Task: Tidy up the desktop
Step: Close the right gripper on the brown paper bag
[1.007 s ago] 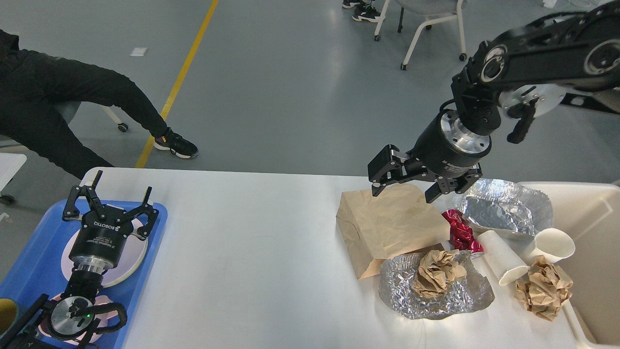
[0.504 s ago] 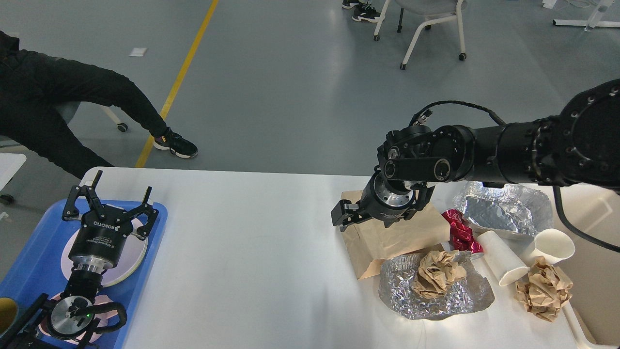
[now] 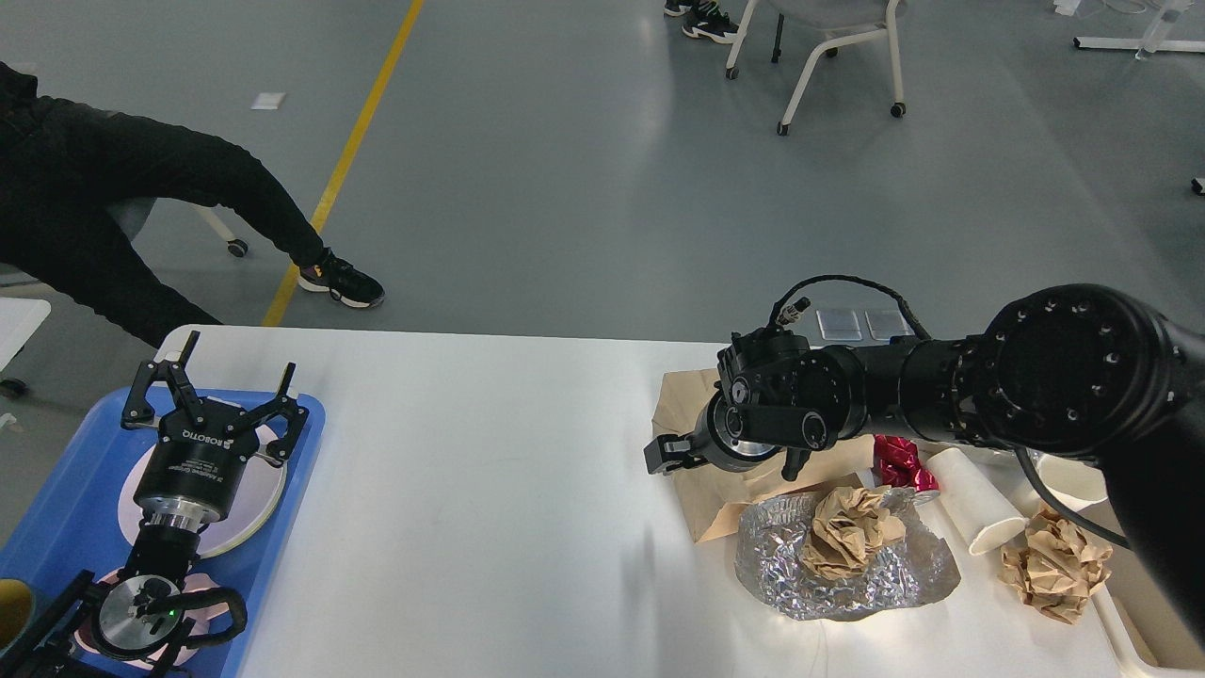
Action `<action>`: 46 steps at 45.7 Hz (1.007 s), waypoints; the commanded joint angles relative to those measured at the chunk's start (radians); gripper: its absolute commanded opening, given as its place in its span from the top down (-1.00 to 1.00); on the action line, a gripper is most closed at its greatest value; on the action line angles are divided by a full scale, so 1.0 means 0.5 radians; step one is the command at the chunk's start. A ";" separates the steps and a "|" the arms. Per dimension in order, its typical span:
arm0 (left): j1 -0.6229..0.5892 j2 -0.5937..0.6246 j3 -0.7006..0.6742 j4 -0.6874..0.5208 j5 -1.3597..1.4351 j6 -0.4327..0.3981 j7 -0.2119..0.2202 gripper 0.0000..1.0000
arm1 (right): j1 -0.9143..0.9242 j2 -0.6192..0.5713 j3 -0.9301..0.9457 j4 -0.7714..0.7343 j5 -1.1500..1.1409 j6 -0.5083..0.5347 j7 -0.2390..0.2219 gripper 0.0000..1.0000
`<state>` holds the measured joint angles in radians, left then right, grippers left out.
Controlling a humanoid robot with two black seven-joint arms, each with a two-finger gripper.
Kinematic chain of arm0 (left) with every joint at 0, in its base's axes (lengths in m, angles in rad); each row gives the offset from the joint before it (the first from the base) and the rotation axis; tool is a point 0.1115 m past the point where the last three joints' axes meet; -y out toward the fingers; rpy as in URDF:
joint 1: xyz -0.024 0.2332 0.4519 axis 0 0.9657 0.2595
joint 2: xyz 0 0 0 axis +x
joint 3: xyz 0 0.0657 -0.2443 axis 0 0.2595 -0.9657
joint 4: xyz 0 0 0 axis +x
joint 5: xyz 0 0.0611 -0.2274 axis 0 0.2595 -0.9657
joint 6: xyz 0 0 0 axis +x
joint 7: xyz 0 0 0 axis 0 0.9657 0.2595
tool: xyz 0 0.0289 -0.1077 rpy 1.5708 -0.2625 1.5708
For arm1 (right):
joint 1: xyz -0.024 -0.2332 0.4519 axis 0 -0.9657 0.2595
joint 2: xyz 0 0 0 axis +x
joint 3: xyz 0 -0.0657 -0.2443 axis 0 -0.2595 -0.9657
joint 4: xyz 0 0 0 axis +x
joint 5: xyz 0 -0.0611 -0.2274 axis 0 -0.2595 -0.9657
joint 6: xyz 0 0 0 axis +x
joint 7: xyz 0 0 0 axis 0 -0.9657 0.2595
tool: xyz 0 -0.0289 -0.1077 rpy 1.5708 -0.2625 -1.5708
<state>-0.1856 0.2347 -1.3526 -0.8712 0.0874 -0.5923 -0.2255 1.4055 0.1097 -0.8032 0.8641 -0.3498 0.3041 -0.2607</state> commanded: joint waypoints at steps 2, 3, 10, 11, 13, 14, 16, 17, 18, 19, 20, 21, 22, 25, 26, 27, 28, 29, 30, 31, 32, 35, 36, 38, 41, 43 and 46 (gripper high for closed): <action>0.000 0.000 -0.001 0.000 0.000 0.000 0.000 -0.93 | -0.145 0.060 0.002 -0.145 -0.061 -0.035 0.000 -0.95; 0.000 0.000 -0.001 0.000 0.000 0.000 0.000 -0.93 | -0.163 0.063 0.002 -0.166 -0.061 -0.038 0.000 -0.95; 0.000 0.000 0.002 0.000 0.000 0.000 0.000 -0.93 | -0.231 0.078 -0.001 -0.225 -0.061 -0.102 0.000 -0.77; 0.000 0.000 0.002 0.000 0.000 0.000 0.000 -0.93 | -0.231 0.078 -0.001 -0.225 -0.061 -0.111 0.000 -0.71; 0.000 0.000 -0.001 0.000 0.000 0.000 0.000 -0.93 | -0.231 0.078 -0.001 -0.225 -0.061 -0.126 0.000 -0.55; 0.000 0.000 -0.001 0.000 0.000 0.000 0.000 -0.93 | -0.231 0.078 -0.001 -0.225 -0.061 -0.130 0.000 -0.44; 0.000 0.000 -0.001 0.000 0.000 0.000 0.000 -0.93 | -0.228 0.081 0.002 -0.222 -0.058 -0.130 0.000 -0.14; 0.000 0.000 0.002 0.000 0.000 0.000 0.000 -0.93 | -0.228 0.081 0.002 -0.222 -0.055 -0.130 0.000 0.04; 0.000 0.000 -0.001 0.003 0.000 0.000 0.000 -0.93 | -0.228 0.081 0.002 -0.216 -0.055 -0.130 0.000 0.20; 0.000 0.000 -0.001 0.000 0.000 0.000 0.000 -0.93 | -0.228 0.081 0.002 -0.213 -0.052 -0.130 -0.003 0.35; 0.000 0.000 -0.001 0.000 0.000 0.000 0.000 -0.93 | -0.228 0.081 0.002 -0.210 -0.049 -0.130 -0.003 0.50; 0.000 0.000 -0.001 0.000 0.000 0.000 0.000 -0.93 | -0.228 0.081 0.005 -0.210 -0.046 -0.130 -0.006 0.66; 0.000 0.000 -0.001 0.000 0.000 0.000 0.000 -0.93 | -0.228 0.081 0.005 -0.210 -0.043 -0.127 -0.006 0.86; 0.000 0.000 -0.001 0.000 0.000 0.000 0.000 -0.93 | -0.228 0.081 0.008 -0.203 -0.024 -0.130 -0.012 1.00; 0.000 0.000 -0.001 0.000 0.000 0.000 0.000 -0.93 | -0.228 0.081 0.011 -0.203 -0.021 -0.133 -0.015 1.00; 0.000 0.000 -0.001 0.000 0.000 0.000 0.000 -0.93 | -0.228 0.081 0.011 -0.203 -0.021 -0.133 -0.015 1.00; 0.000 0.000 -0.001 0.000 0.000 0.000 0.000 -0.93 | -0.228 0.081 0.011 -0.203 -0.018 -0.139 -0.019 1.00; 0.000 0.000 0.002 0.000 0.000 0.000 0.000 -0.93 | -0.228 0.081 0.014 -0.203 -0.018 -0.145 -0.019 1.00; 0.000 0.000 0.002 0.000 0.000 0.000 0.000 -0.93 | -0.228 0.081 0.014 -0.203 -0.018 -0.154 -0.019 1.00; 0.000 0.000 -0.001 0.000 0.000 0.000 0.000 -0.93 | -0.225 0.081 0.014 -0.203 -0.015 -0.160 -0.019 1.00; 0.000 0.000 -0.001 0.000 0.000 0.000 0.000 -0.93 | -0.225 0.081 0.014 -0.206 -0.015 -0.169 -0.022 1.00; 0.000 0.000 -0.001 0.000 0.000 0.000 0.000 -0.93 | -0.222 0.078 0.014 -0.206 0.015 -0.179 -0.022 1.00; 0.000 0.000 -0.001 0.000 0.000 0.000 0.000 -0.93 | -0.219 0.078 0.014 -0.206 0.025 -0.179 -0.022 1.00; 0.000 0.000 0.002 0.000 0.000 0.000 0.000 -0.93 | -0.219 0.078 0.014 -0.206 0.034 -0.179 -0.022 1.00; 0.000 0.000 -0.001 0.000 0.000 0.000 0.000 -0.93 | -0.215 0.078 0.014 -0.203 0.037 -0.179 -0.022 1.00; 0.000 0.000 0.002 0.000 0.000 0.000 0.000 -0.93 | -0.212 0.078 0.014 -0.203 0.037 -0.179 -0.022 1.00; 0.000 0.000 -0.001 0.000 0.000 0.000 0.000 -0.93 | -0.209 0.078 0.014 -0.200 0.037 -0.173 -0.022 1.00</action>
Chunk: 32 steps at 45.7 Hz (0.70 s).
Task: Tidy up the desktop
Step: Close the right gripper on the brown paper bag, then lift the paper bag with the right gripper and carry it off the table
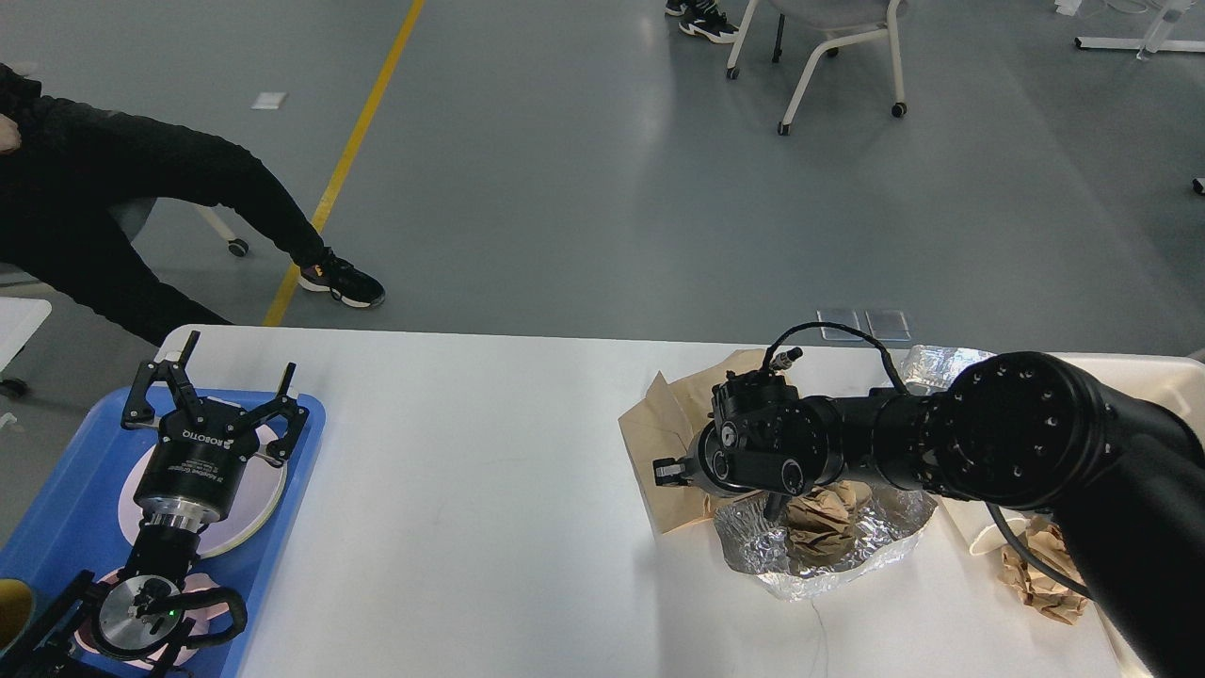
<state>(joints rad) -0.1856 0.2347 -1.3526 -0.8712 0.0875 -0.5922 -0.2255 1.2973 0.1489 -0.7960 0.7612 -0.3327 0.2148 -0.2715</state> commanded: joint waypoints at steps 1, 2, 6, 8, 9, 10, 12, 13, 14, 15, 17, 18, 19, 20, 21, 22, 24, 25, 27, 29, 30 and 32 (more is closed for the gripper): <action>0.000 0.000 0.002 0.000 0.000 0.000 0.000 -0.93 | 0.010 0.000 0.000 0.006 0.003 0.006 -0.003 1.00; 0.000 0.000 -0.001 0.000 0.000 0.000 0.000 -0.93 | 0.010 -0.003 0.003 0.006 0.006 0.006 -0.003 1.00; 0.000 0.000 -0.001 0.000 0.000 0.000 0.000 -0.93 | 0.031 -0.012 0.003 0.033 0.018 0.018 0.000 1.00; 0.000 0.000 -0.001 0.000 0.000 0.000 0.000 -0.93 | 0.062 -0.022 0.003 0.054 0.055 0.021 0.000 1.00; 0.000 0.000 0.002 0.000 0.000 0.000 0.000 -0.93 | 0.083 -0.025 0.003 0.073 0.079 0.021 0.000 1.00; 0.000 0.000 0.002 0.000 0.000 0.000 0.000 -0.93 | 0.108 -0.034 0.003 0.085 0.116 0.024 0.000 1.00; 0.000 0.000 -0.001 0.000 0.000 0.000 0.000 -0.93 | 0.160 -0.055 0.003 0.131 0.196 0.034 0.003 1.00; 0.000 0.000 0.002 0.000 0.000 0.000 0.000 -0.93 | 0.197 -0.071 0.003 0.165 0.245 0.040 0.006 1.00; 0.000 0.000 0.002 0.000 0.000 0.000 0.000 -0.93 | 0.234 -0.086 0.003 0.202 0.288 0.055 0.006 1.00; 0.000 0.000 0.002 0.000 0.000 0.000 0.000 -0.93 | 0.273 -0.101 0.000 0.235 0.334 0.076 0.009 1.00; 0.000 0.000 -0.001 0.000 0.000 0.000 0.000 -0.93 | 0.372 -0.135 0.000 0.300 0.432 0.150 0.009 1.00; 0.000 0.000 -0.001 0.003 0.000 0.000 0.000 -0.93 | 0.408 -0.150 0.000 0.321 0.466 0.184 0.009 1.00; 0.000 0.000 0.002 0.000 0.000 0.000 0.003 -0.93 | 0.442 -0.166 0.000 0.340 0.499 0.217 0.009 1.00; 0.000 0.000 0.002 0.000 0.000 0.000 0.000 -0.93 | 0.479 -0.181 0.000 0.358 0.527 0.251 0.009 1.00; 0.000 0.000 0.002 0.000 0.000 0.000 0.000 -0.93 | 0.552 -0.215 0.000 0.404 0.579 0.303 0.009 1.00; 0.000 0.000 0.002 0.000 0.000 0.000 0.000 -0.93 | 0.593 -0.236 0.000 0.429 0.598 0.325 0.009 1.00; 0.000 0.000 0.002 0.000 0.000 0.000 0.003 -0.93 | 0.669 -0.279 0.000 0.472 0.628 0.359 0.009 1.00; 0.000 0.000 0.002 0.000 0.000 0.000 0.000 -0.93 | 0.706 -0.301 -0.003 0.493 0.641 0.374 0.009 1.00; 0.000 0.000 0.002 0.000 0.000 0.000 0.000 -0.93 | 0.783 -0.341 -0.003 0.536 0.662 0.411 0.009 1.00; 0.000 0.003 0.002 0.000 0.000 0.000 0.000 -0.93 | 0.853 -0.377 -0.009 0.579 0.678 0.457 0.006 1.00; 0.000 0.000 0.002 0.000 0.000 0.000 0.003 -0.93 | 0.896 -0.405 -0.009 0.594 0.684 0.481 0.006 1.00; 0.000 0.000 0.002 0.000 0.000 0.000 0.000 -0.93 | 0.982 -0.448 -0.009 0.619 0.702 0.533 0.006 1.00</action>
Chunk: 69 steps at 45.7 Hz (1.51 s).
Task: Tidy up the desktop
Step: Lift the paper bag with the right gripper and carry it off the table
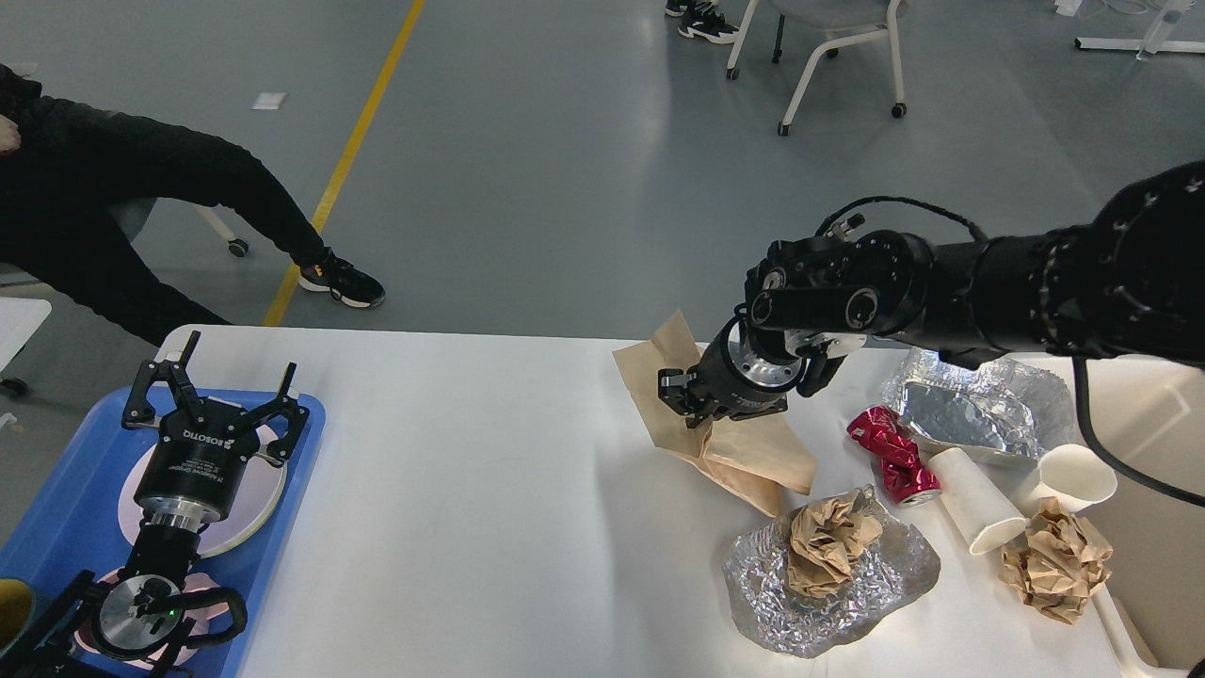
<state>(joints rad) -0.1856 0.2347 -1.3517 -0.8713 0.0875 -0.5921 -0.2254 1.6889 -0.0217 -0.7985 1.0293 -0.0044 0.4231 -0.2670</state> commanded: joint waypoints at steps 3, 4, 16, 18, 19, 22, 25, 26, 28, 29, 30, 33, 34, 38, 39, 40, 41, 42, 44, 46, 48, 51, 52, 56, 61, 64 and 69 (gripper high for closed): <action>0.000 0.000 0.000 0.000 0.000 0.000 0.003 -0.93 | 0.322 -0.165 -0.011 0.123 0.088 0.206 -0.003 1.00; 0.000 0.000 0.000 0.000 0.000 0.000 0.003 -0.93 | 0.365 -0.189 -0.014 0.138 0.107 0.239 -0.003 1.00; 0.000 0.003 0.000 0.000 0.000 0.000 0.000 -0.93 | 0.911 -0.355 -0.326 0.325 0.374 0.580 0.009 1.00; 0.000 0.003 0.000 0.003 0.000 0.000 0.000 -0.93 | 1.000 -0.358 -0.446 0.377 0.420 0.654 0.031 1.00; 0.000 0.000 0.000 0.000 0.000 0.000 0.000 -0.93 | 1.034 -0.361 -0.489 0.393 0.432 0.690 0.049 1.00; 0.000 0.003 0.000 0.000 0.000 0.000 0.000 -0.93 | 1.168 -0.368 -0.615 0.411 0.441 0.819 0.168 1.00; 0.000 0.003 0.000 0.003 0.000 0.000 0.000 -0.93 | 1.294 -0.377 -0.756 0.414 0.460 0.945 0.331 1.00; 0.000 0.003 0.000 0.000 0.000 0.000 0.003 -0.93 | 1.331 -0.377 -0.802 0.414 0.463 0.982 0.389 1.00; 0.000 0.003 0.000 0.000 0.000 0.000 0.000 -0.93 | 1.408 -0.377 -0.891 0.417 0.466 1.062 0.487 1.00; 0.000 0.003 0.000 0.003 0.000 0.000 0.000 -0.93 | 1.445 -0.377 -0.937 0.420 0.466 1.074 0.534 1.00; 0.000 0.003 0.000 0.000 0.000 0.000 0.000 -0.93 | 1.469 -0.377 -0.983 0.423 0.466 1.074 0.570 1.00; 0.000 0.003 0.000 0.000 0.000 0.000 0.000 -0.93 | 1.509 -0.377 -1.096 0.427 0.460 1.074 0.608 1.00; 0.000 0.003 0.000 0.000 0.000 0.000 0.000 -0.93 | 1.516 -0.377 -1.121 0.427 0.460 1.074 0.611 1.00; 0.000 0.000 0.000 0.000 0.000 0.000 0.000 -0.93 | 1.522 -0.380 -1.161 0.427 0.460 1.074 0.617 1.00; 0.000 0.003 0.000 0.000 0.000 0.000 0.000 -0.93 | 1.522 -0.386 -1.164 0.427 0.460 1.074 0.617 1.00; 0.000 0.003 0.000 0.000 0.000 0.000 0.000 -0.93 | 1.522 -0.398 -1.167 0.423 0.460 1.074 0.617 1.00; 0.000 0.003 0.000 0.000 0.000 0.000 0.000 -0.93 | 1.522 -0.407 -1.167 0.420 0.463 1.074 0.614 1.00; 0.000 0.000 0.000 0.003 0.000 0.000 0.000 -0.93 | 1.522 -0.417 -1.170 0.417 0.466 1.074 0.614 1.00; 0.000 0.003 0.000 0.000 0.000 0.000 0.000 -0.93 | 1.519 -0.423 -1.192 0.405 0.466 1.074 0.611 1.00; 0.000 0.000 0.000 0.000 0.000 0.000 0.000 -0.93 | 1.516 -0.432 -1.268 0.399 0.472 1.074 0.611 1.00; 0.000 0.003 0.000 0.000 0.000 0.000 0.000 -0.93 | 1.509 -0.450 -1.366 0.374 0.475 1.071 0.611 1.00; 0.000 0.003 0.000 0.003 0.000 0.000 0.000 -0.93 | 1.491 -0.505 -1.516 0.341 0.497 0.976 0.611 1.00; 0.000 0.003 0.000 0.003 0.000 0.000 0.000 -0.93 | 1.476 -0.533 -1.563 0.338 0.500 0.940 0.611 1.00; 0.000 0.003 0.000 0.000 0.000 0.000 0.000 -0.93 | 1.378 -0.677 -1.731 0.307 0.494 0.737 0.608 1.00; 0.000 0.003 0.000 0.003 0.000 0.000 0.000 -0.93 | 1.243 -0.910 -1.833 0.267 0.466 0.492 0.595 1.00; 0.000 0.003 0.000 0.003 0.000 0.000 -0.003 -0.93 | 1.129 -1.085 -1.851 0.243 0.429 0.311 0.589 1.00; 0.000 0.003 0.000 0.003 0.000 0.000 -0.003 -0.93 | 0.942 -1.309 -1.842 0.218 0.402 -0.005 0.589 1.00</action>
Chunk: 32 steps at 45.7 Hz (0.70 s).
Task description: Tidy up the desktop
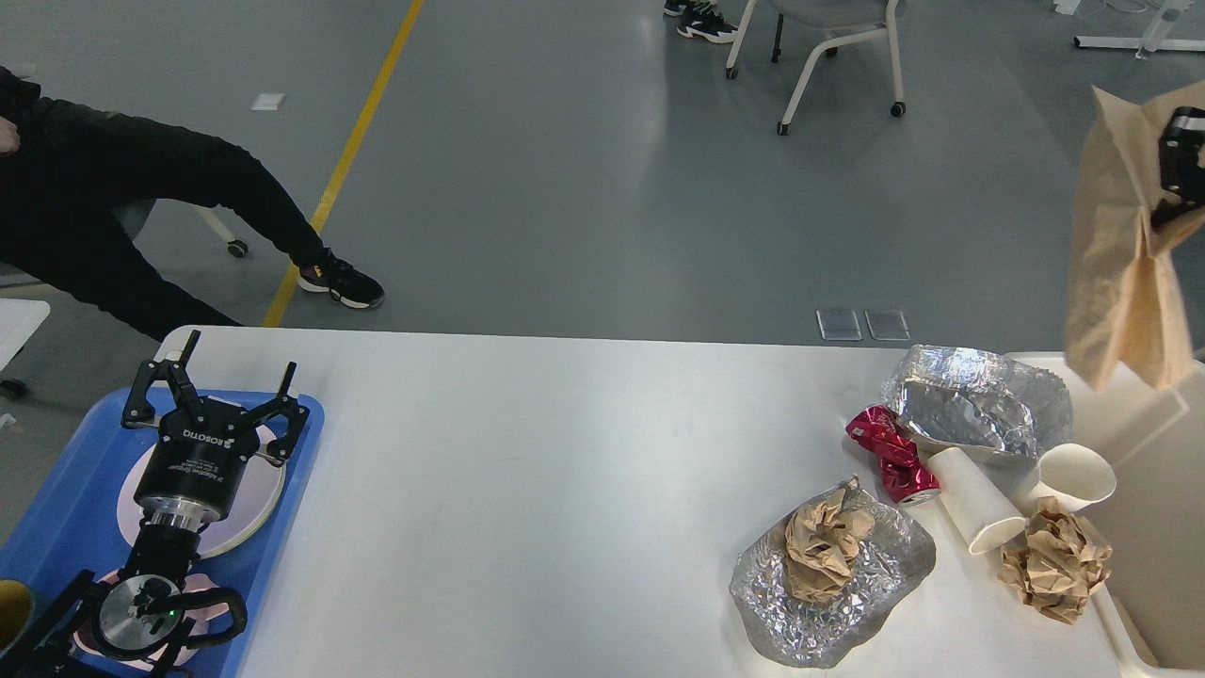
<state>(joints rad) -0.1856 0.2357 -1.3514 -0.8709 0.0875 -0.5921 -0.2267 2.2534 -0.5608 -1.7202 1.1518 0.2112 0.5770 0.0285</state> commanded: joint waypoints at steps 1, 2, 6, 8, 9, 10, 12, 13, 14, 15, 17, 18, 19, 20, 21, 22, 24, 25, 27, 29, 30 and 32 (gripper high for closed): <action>0.000 0.001 0.000 0.002 0.000 0.000 -0.001 -0.93 | -0.239 -0.265 0.010 -0.036 -0.030 -0.380 -0.002 1.00; 0.000 0.001 0.000 -0.001 0.000 0.000 -0.001 -0.93 | -0.297 -0.299 0.017 -0.049 -0.021 -0.451 -0.002 1.00; 0.000 0.001 0.000 0.002 0.000 0.000 -0.001 -0.93 | -0.555 -0.412 0.087 -0.104 0.013 -0.706 0.001 1.00; 0.000 0.001 0.000 0.002 0.000 0.000 -0.001 -0.93 | -0.680 -0.461 0.167 -0.138 0.016 -0.810 0.001 1.00; 0.000 0.001 0.000 0.002 0.000 0.000 -0.001 -0.93 | -0.751 -0.489 0.222 -0.159 0.016 -0.850 0.001 1.00; 0.000 0.001 0.000 0.002 0.000 0.000 -0.001 -0.93 | -0.821 -0.523 0.283 -0.187 0.016 -0.878 0.001 1.00; 0.000 0.001 0.000 -0.001 0.000 0.000 -0.001 -0.93 | -0.996 -0.587 0.448 -0.266 0.019 -0.902 -0.005 1.00; 0.000 0.001 0.000 0.002 0.000 0.000 -0.001 -0.93 | -1.085 -0.606 0.534 -0.312 0.022 -0.909 -0.014 1.00; 0.000 0.001 0.000 0.002 0.000 0.000 -0.001 -0.93 | -1.183 -0.615 0.620 -0.358 0.025 -0.912 -0.023 1.00; 0.000 0.001 0.000 0.002 0.000 0.000 -0.001 -0.93 | -1.275 -0.621 0.709 -0.407 0.038 -0.915 -0.032 1.00; 0.000 0.001 0.000 0.002 0.000 0.000 -0.001 -0.93 | -1.472 -0.627 0.893 -0.518 0.065 -0.915 -0.045 1.00; 0.000 0.001 0.000 0.002 0.000 0.000 -0.001 -0.93 | -1.564 -0.624 0.976 -0.576 0.081 -0.918 -0.048 1.00; 0.000 0.001 0.000 0.002 0.000 0.000 -0.001 -0.93 | -1.665 -0.618 1.059 -0.640 0.099 -0.918 -0.051 1.00; 0.000 0.001 0.000 -0.001 0.000 0.000 -0.001 -0.93 | -1.754 -0.615 1.139 -0.696 0.114 -0.918 -0.051 1.00; 0.000 -0.002 0.000 -0.001 0.000 0.000 -0.001 -0.93 | -1.843 -0.612 1.222 -0.751 0.133 -0.918 -0.051 1.00; 0.000 0.001 0.000 0.002 0.000 0.000 -0.001 -0.93 | -1.935 -0.609 1.298 -0.809 0.151 -0.918 -0.051 1.00; 0.000 0.001 0.000 0.002 0.000 0.000 -0.001 -0.93 | -2.095 -0.597 1.452 -0.907 0.164 -0.915 -0.051 1.00; 0.000 0.001 0.000 0.002 0.000 0.000 -0.001 -0.93 | -2.162 -0.584 1.525 -0.953 0.164 -0.915 -0.054 1.00; 0.000 0.001 0.000 0.002 0.000 0.000 -0.001 -0.93 | -2.285 -0.545 1.657 -1.055 0.164 -0.915 -0.054 1.00; 0.000 0.001 0.000 0.002 0.000 0.000 -0.001 -0.93 | -2.402 -0.496 1.756 -1.168 0.164 -0.915 -0.057 1.00; 0.000 0.001 0.000 0.002 0.000 0.000 -0.001 -0.93 | -2.460 -0.468 1.796 -1.238 0.164 -0.915 -0.063 1.00; 0.000 -0.002 0.000 0.002 0.000 0.000 -0.001 -0.93 | -2.586 -0.388 1.863 -1.395 0.164 -0.915 -0.078 1.00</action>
<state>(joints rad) -0.1856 0.2358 -1.3514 -0.8698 0.0874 -0.5921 -0.2271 1.1140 -0.8274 -0.8998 0.6181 0.2918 0.1189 0.0006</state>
